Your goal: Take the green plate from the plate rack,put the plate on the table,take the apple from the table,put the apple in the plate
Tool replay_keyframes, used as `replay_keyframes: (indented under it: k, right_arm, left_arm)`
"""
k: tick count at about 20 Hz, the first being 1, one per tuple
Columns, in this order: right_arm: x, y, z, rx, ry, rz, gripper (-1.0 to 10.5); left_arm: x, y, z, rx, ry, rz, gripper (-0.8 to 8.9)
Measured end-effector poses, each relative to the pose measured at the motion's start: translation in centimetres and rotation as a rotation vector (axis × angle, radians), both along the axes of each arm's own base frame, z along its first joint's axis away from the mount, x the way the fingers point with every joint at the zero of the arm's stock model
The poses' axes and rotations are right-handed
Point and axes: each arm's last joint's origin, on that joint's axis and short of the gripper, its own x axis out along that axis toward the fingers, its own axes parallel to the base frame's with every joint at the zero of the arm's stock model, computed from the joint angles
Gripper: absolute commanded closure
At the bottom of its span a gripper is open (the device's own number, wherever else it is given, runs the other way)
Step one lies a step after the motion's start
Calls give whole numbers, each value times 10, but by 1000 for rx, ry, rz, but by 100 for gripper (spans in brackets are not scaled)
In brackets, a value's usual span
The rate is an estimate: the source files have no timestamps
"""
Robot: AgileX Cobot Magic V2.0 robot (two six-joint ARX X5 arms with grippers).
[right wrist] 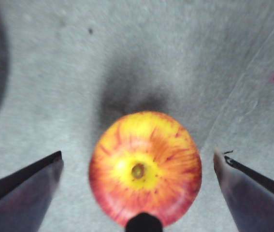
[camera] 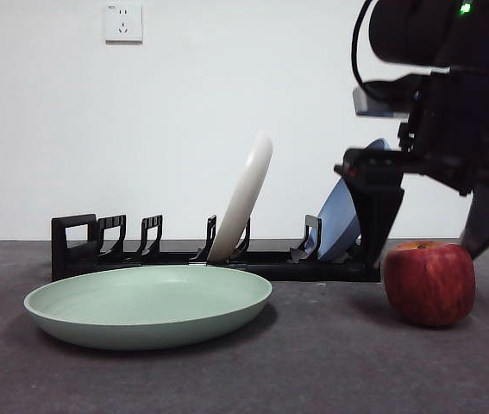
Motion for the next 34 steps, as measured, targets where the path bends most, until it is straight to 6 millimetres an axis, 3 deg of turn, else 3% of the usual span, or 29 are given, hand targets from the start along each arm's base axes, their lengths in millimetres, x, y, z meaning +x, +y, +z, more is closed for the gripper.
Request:
replay_keyframes:
  k: [4,9,12,14,19,22,24,27,34]
  right_arm:
    - [1,1,-7,-21,36,2,924]
    - [0,1,3,-46,72,20,958]
    - [7,9,34,-9,64,50,958]
    - [11,21,63,119,42,129,958]
    - [-5,77,135,323,-140,368,959]
    - [-15,113,156,354,-208,462,959]
    - [-13,139,150,325,-204,490,959]
    - [-3,168,123,277,-140,511,959]
    - [12,186,73,145,-29,485,959]
  left_arm:
    - [1,1,-1,19,-2,32,647]
    - [1,1,-1,20,-5,41,648]
    - [1,1,-1,22,-8,49,648]
    - [1,1,-1,22,-8,51,648]
    - [1,2,-3,42,-4,67,648]
    - [1,3,-7,83,4,97,649]
    - [2,3,-7,84,5,96,656]
    - [1,5,-7,80,2,96,656]
    - [-23,43,-17,-39,-56,102,656]
